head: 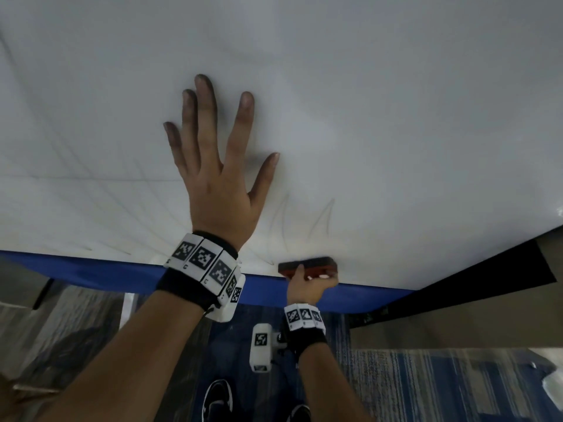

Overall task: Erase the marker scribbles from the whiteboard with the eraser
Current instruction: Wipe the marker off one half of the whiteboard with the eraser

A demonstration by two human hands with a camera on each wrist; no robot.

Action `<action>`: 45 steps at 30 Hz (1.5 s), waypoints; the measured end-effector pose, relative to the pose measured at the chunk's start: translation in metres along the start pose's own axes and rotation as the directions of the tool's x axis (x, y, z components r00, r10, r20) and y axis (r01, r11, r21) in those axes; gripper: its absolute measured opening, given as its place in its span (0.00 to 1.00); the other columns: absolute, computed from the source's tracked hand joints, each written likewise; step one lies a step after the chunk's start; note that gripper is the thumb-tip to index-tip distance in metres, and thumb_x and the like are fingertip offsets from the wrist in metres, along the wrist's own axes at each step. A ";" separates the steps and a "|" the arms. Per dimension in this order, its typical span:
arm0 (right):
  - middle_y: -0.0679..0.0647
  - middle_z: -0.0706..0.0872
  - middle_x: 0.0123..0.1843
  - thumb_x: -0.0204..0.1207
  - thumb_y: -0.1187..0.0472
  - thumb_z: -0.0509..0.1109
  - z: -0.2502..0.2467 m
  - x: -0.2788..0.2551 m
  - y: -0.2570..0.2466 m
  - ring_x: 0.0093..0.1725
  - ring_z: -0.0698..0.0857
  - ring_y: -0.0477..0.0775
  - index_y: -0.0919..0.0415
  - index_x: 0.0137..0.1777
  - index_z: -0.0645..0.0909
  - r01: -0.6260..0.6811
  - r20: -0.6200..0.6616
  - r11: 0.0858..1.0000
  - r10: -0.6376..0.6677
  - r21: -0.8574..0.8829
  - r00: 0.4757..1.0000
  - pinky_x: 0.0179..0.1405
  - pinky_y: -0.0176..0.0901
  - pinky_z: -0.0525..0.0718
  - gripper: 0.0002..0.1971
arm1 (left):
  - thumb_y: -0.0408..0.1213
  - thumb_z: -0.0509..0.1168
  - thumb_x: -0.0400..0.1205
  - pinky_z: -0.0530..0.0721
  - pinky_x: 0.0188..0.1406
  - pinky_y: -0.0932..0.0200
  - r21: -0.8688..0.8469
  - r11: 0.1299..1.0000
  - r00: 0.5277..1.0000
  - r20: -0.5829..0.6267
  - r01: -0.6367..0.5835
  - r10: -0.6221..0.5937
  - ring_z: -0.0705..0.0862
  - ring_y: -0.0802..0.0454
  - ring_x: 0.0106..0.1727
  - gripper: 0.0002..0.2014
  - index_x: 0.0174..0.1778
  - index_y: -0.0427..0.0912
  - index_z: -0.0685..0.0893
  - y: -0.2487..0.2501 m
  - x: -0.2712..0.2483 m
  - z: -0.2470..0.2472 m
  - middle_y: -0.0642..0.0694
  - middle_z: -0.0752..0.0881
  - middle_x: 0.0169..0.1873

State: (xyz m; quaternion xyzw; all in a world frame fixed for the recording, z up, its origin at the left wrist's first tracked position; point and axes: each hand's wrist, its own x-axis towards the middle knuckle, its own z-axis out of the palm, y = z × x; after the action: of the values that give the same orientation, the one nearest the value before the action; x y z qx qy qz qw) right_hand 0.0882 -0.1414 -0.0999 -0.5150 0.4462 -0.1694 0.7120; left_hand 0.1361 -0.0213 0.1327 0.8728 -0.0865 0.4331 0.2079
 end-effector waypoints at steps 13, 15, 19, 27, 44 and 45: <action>0.56 0.74 0.60 0.73 0.65 0.81 0.021 -0.093 -0.143 0.53 0.81 0.61 0.44 0.65 0.73 0.839 0.162 0.539 -0.823 -0.074 0.544 0.48 0.46 0.84 0.28 | 0.52 0.67 0.87 0.60 0.85 0.28 0.024 0.997 0.998 0.015 -0.069 0.069 0.62 0.32 0.85 0.31 0.84 0.47 0.66 -0.012 -0.008 -0.005 0.27 0.66 0.82; 0.56 0.73 0.60 0.73 0.63 0.82 0.021 -0.091 -0.147 0.53 0.81 0.63 0.50 0.68 0.73 0.871 0.207 0.479 -0.846 -0.110 0.491 0.46 0.51 0.85 0.28 | 0.51 0.67 0.87 0.62 0.84 0.28 0.040 0.994 0.994 0.025 -0.105 0.104 0.63 0.32 0.85 0.31 0.84 0.47 0.66 -0.018 -0.008 -0.006 0.28 0.66 0.82; 0.46 0.72 0.60 0.75 0.67 0.80 0.005 -0.066 -0.112 0.54 0.81 0.51 0.35 0.67 0.70 0.735 0.136 0.669 -0.722 -0.112 0.678 0.47 0.59 0.88 0.32 | 0.50 0.67 0.88 0.61 0.86 0.31 0.049 0.987 0.988 0.046 -0.150 0.148 0.62 0.34 0.86 0.30 0.84 0.47 0.67 -0.026 -0.008 -0.010 0.30 0.66 0.83; 0.59 0.74 0.64 0.75 0.70 0.79 0.016 -0.078 -0.109 0.56 0.81 0.59 0.46 0.69 0.69 0.677 0.095 0.732 -0.671 -0.070 0.735 0.52 0.56 0.89 0.30 | 0.39 0.68 0.87 0.62 0.86 0.33 -0.044 0.979 0.974 0.106 -0.199 0.202 0.63 0.37 0.87 0.28 0.83 0.46 0.70 -0.034 -0.010 -0.030 0.32 0.65 0.84; 0.57 0.78 0.63 0.76 0.76 0.76 0.037 -0.079 -0.030 0.54 0.83 0.51 0.65 0.73 0.65 0.287 0.058 0.957 -0.285 -0.044 0.957 0.61 0.53 0.88 0.30 | 0.52 0.68 0.87 0.61 0.82 0.25 0.056 0.997 0.999 0.022 0.046 -0.048 0.60 0.28 0.86 0.32 0.84 0.45 0.66 -0.087 -0.023 -0.022 0.23 0.63 0.82; 0.54 0.79 0.61 0.76 0.75 0.77 0.044 -0.092 -0.042 0.54 0.83 0.49 0.61 0.71 0.67 0.348 0.109 0.938 -0.345 -0.006 0.932 0.57 0.47 0.89 0.29 | 0.51 0.68 0.87 0.61 0.82 0.25 0.053 0.997 0.999 0.019 0.050 -0.051 0.60 0.28 0.86 0.32 0.83 0.44 0.66 -0.087 -0.025 -0.020 0.22 0.63 0.82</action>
State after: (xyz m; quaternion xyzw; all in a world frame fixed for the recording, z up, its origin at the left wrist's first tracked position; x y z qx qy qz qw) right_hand 0.0831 -0.0683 -0.0172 -0.6027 0.3120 -0.2589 0.6873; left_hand 0.1350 0.0647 0.0985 0.8841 -0.0548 0.4211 0.1949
